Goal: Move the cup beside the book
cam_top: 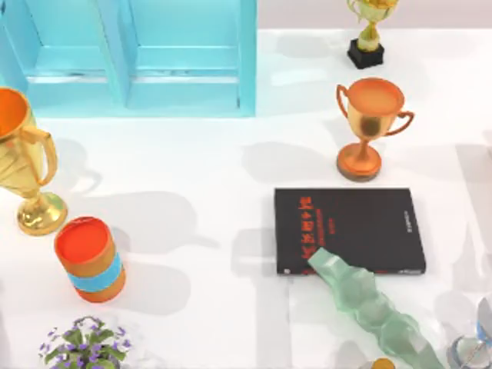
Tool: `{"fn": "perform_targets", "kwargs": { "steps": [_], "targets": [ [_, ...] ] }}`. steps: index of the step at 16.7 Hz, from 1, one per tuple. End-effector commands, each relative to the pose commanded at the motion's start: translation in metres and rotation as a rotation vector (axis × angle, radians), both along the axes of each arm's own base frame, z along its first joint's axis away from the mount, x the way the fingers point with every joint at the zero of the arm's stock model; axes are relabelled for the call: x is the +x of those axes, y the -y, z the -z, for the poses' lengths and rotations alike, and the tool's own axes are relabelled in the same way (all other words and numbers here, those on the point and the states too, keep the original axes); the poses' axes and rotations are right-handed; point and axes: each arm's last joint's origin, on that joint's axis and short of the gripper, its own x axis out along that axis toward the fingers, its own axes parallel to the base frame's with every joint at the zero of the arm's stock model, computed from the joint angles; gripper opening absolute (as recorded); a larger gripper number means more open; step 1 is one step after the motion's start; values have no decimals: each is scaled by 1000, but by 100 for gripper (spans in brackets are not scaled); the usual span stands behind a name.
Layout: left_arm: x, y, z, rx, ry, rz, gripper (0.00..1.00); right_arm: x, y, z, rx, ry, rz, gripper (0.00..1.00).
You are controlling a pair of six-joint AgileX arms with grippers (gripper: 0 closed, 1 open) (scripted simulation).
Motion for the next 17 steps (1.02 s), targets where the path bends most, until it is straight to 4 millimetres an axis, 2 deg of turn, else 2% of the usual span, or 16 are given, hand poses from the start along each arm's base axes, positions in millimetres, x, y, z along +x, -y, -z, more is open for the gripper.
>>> {"fn": "perform_targets", "kwargs": {
  "steps": [10, 17],
  "targets": [
    [1, 0, -2, 2, 2, 4, 0, 0, 0, 0, 0, 0, 0, 100],
    [0, 0, -49, -1, 0, 4, 0, 0, 0, 0, 0, 0, 0, 100]
  ]
}}
